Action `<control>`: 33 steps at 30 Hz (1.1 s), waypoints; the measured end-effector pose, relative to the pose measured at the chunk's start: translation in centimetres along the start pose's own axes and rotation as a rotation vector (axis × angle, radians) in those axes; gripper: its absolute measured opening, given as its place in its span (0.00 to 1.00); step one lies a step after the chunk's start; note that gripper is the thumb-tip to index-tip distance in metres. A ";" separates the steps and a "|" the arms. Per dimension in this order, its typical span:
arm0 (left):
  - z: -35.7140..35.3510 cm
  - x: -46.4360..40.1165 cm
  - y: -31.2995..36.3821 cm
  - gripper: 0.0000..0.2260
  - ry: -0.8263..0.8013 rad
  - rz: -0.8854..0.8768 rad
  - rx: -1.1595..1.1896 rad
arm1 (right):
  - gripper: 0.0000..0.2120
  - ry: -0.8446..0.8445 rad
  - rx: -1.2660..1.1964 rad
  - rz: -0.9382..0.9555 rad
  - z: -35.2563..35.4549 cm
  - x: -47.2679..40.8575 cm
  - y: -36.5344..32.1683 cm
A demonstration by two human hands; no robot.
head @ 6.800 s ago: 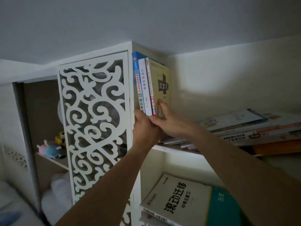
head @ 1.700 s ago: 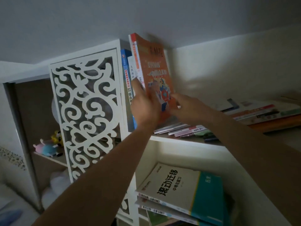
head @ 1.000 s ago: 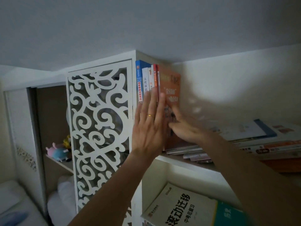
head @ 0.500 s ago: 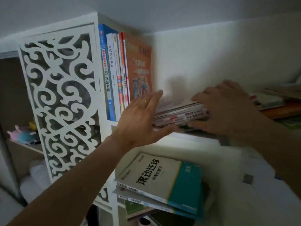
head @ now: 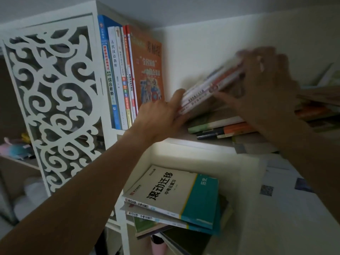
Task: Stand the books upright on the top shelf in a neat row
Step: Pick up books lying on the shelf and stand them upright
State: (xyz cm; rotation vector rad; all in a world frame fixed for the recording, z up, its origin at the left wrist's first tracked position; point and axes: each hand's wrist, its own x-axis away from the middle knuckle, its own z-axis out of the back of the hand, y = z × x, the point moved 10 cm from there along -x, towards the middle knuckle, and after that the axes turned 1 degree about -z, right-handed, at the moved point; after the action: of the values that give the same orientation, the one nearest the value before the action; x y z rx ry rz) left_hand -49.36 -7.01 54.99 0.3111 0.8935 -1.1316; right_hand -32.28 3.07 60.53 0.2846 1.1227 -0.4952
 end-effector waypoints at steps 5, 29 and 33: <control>1.1 0.1 -0.9 0.20 0.224 0.217 0.055 | 0.44 -0.393 -0.780 -0.508 -8.3 -1.5 -1.4; 7.0 1.2 -6.4 0.30 0.417 0.077 0.107 | 0.59 -0.550 -0.976 0.137 -13.5 2.3 -15.1; 2.9 -0.8 -7.1 0.35 0.267 0.075 -0.116 | 0.46 -0.455 -0.880 0.083 -14.9 1.5 -14.5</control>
State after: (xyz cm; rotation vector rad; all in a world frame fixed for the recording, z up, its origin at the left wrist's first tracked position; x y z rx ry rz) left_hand -54.39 -11.33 58.90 0.4030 1.1685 -0.9783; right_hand -50.91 -2.91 53.38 -0.5265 0.7839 0.0441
